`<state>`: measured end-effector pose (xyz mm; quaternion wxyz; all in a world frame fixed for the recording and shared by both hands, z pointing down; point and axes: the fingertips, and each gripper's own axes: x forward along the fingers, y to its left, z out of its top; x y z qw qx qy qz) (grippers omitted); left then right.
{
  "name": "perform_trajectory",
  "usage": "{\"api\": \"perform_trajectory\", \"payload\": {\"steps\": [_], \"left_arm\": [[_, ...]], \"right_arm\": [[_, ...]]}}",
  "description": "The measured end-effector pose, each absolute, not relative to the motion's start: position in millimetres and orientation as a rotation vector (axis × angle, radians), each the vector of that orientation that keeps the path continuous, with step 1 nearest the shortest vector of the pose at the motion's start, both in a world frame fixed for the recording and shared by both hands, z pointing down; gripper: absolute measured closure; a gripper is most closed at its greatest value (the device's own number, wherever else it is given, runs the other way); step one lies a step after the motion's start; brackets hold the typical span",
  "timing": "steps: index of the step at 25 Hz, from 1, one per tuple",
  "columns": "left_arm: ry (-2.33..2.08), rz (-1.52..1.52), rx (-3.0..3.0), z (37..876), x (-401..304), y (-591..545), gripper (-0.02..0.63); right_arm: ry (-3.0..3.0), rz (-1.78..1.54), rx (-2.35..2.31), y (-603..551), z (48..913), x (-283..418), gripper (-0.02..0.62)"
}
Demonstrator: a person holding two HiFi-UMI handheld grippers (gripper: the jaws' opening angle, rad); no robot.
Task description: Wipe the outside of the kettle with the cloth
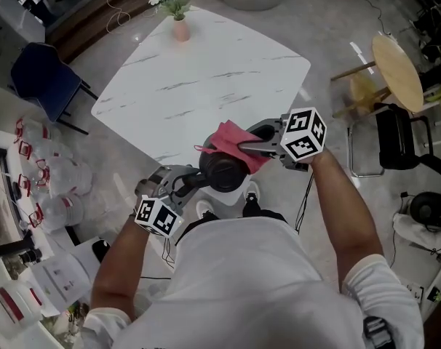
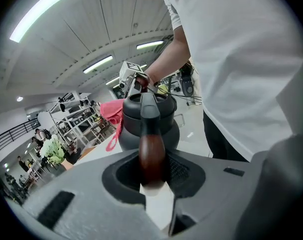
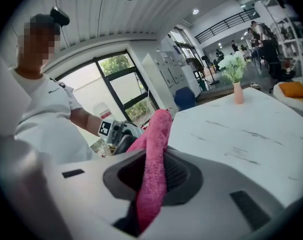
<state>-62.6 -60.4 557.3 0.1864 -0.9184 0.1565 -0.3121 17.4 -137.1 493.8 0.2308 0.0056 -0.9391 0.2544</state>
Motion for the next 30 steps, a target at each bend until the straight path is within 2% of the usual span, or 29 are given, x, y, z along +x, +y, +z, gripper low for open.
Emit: {"api": "perform_trajectory", "payload": {"steps": [14, 30], "left_arm": [[0.398, -0.906, -2.556, 556, -57, -61, 0.515], [0.396, -0.938, -2.592, 553, -57, -71, 0.512]], "right_arm": [[-2.496, 0.51, 0.266, -177, 547, 25, 0.535], [-2.329, 0.661, 0.539, -213, 646, 42, 0.537]]}}
